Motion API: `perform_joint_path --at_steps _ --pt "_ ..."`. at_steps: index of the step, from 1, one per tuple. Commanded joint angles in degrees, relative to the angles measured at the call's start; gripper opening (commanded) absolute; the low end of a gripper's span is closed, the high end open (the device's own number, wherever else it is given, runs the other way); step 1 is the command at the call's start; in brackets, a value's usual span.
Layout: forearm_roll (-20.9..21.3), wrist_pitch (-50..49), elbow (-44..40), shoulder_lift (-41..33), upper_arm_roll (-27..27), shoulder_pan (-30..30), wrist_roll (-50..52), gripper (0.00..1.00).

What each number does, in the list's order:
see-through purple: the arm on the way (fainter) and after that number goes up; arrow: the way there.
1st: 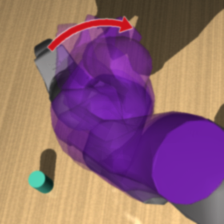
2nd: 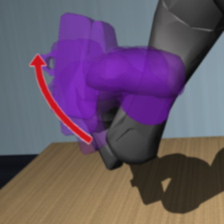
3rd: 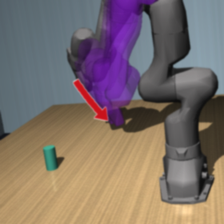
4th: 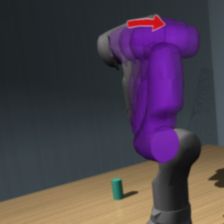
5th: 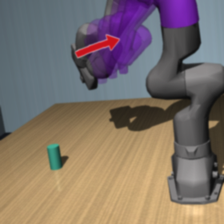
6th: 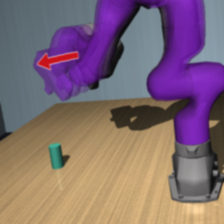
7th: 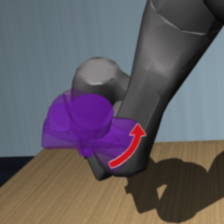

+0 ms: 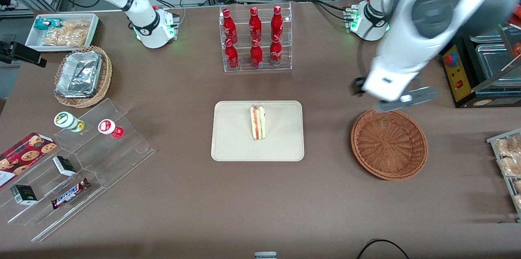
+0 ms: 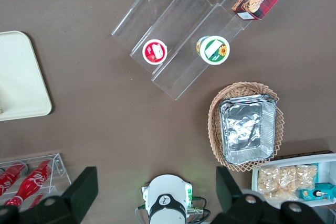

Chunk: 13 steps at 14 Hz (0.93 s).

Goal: Place sandwich from basket to tray

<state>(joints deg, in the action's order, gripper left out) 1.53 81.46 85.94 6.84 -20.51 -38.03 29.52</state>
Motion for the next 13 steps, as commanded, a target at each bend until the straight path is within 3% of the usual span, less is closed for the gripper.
perform_joint_path --at_steps 1,6,10,13 --pt "-0.65 -5.60 -0.49 -2.89 -4.70 -0.99 -2.80 1.00" --pt "-2.66 -6.85 -3.93 -2.45 -9.02 -0.99 -3.95 1.00" --pt "-3.11 -6.23 -4.02 -2.36 -9.20 -0.99 -4.65 1.00" --pt "0.12 -7.19 -4.55 -2.18 -6.75 -0.73 -4.30 1.00"
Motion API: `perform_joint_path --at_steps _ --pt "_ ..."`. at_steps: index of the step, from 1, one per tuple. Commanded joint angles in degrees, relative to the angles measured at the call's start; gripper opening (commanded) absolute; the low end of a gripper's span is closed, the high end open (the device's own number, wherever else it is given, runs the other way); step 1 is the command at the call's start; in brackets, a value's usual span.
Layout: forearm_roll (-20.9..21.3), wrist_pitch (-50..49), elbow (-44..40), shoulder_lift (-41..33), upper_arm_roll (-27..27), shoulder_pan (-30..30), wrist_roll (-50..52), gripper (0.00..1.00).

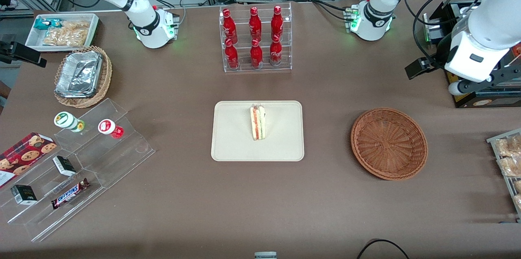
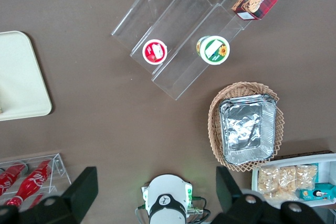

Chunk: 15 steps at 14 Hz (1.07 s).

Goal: Place sandwich from basket to tray

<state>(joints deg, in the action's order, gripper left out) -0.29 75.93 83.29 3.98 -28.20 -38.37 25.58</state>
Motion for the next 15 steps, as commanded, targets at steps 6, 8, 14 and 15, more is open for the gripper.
perform_joint_path --at_steps 6,8,14,15 --pt "2.49 -5.35 -1.73 -0.11 4.00 5.10 -0.26 1.00" --pt "2.93 -5.88 -1.91 -1.60 25.28 24.21 -0.53 1.00" --pt "5.83 -6.15 -1.56 -3.10 49.03 47.60 -0.79 1.00" --pt "5.83 -6.67 -1.38 -3.45 49.11 47.25 -0.79 1.00"
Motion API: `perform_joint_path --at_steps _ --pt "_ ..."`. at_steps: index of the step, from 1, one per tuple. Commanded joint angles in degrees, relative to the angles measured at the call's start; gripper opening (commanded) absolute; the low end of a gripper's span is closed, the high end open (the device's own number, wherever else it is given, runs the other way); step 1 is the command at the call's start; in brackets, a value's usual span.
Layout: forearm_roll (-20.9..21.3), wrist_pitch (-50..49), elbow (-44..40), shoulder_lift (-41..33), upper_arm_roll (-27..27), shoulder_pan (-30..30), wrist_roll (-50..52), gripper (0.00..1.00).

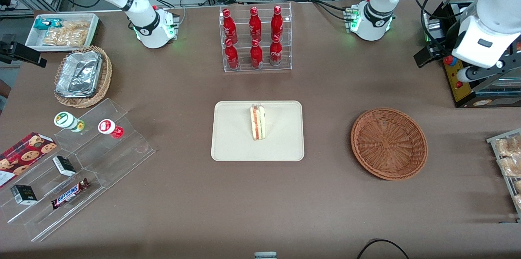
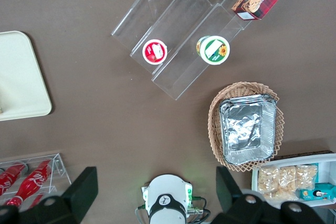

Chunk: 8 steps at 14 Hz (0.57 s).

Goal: Place sandwich from basket to tray

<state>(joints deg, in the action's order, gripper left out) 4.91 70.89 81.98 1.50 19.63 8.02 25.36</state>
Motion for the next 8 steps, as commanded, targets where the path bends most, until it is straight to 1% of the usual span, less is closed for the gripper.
perform_joint_path --at_steps 1,4,5,6,7,8 --pt "0.63 -1.90 0.54 -1.58 1.29 0.77 -0.58 1.00" --pt "-0.42 -1.99 2.22 -3.43 1.03 1.21 -1.54 1.00" --pt "-0.60 -2.16 2.31 -3.78 0.07 1.30 -5.29 1.00" --pt "-1.12 -2.51 2.13 -4.04 -2.11 1.04 -8.37 1.00" --pt "-2.78 -2.69 2.13 -4.22 -3.27 0.95 -9.27 1.00" --pt "-3.23 -3.13 1.96 -4.40 -3.37 1.12 -9.45 1.00"
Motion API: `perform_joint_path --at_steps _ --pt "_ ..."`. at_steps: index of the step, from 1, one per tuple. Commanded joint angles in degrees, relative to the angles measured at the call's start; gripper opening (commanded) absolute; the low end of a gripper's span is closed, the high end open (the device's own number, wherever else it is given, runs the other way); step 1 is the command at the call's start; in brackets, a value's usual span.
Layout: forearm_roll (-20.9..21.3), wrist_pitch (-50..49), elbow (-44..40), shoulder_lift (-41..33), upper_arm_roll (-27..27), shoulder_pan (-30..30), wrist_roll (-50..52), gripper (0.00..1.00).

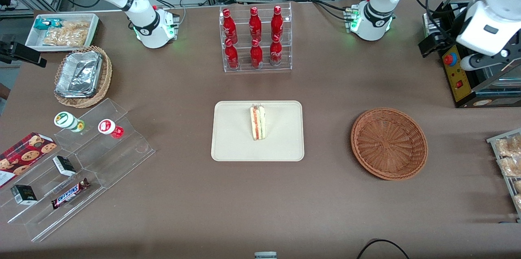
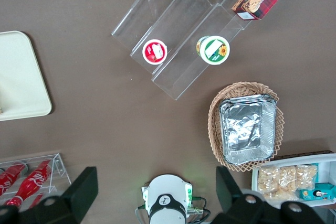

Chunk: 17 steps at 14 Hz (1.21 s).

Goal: Place sandwich from basket to tray

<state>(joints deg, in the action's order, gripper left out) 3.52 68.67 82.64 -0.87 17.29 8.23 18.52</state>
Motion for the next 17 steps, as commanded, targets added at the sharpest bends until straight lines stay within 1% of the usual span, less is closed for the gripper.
perform_joint_path --at_steps 1,5,7,10,17 --pt "-2.11 -1.86 1.39 -2.55 -1.11 1.00 -2.96 1.00" --pt "-1.42 -1.35 1.74 -2.47 -1.11 1.00 -3.49 1.00" --pt "-0.80 2.24 1.74 -2.47 -1.20 1.00 -3.49 1.00" --pt "1.57 3.13 1.83 -2.12 -1.03 0.92 -3.49 1.00" --pt "0.88 3.14 1.39 -0.72 -0.85 0.56 -3.40 1.00"
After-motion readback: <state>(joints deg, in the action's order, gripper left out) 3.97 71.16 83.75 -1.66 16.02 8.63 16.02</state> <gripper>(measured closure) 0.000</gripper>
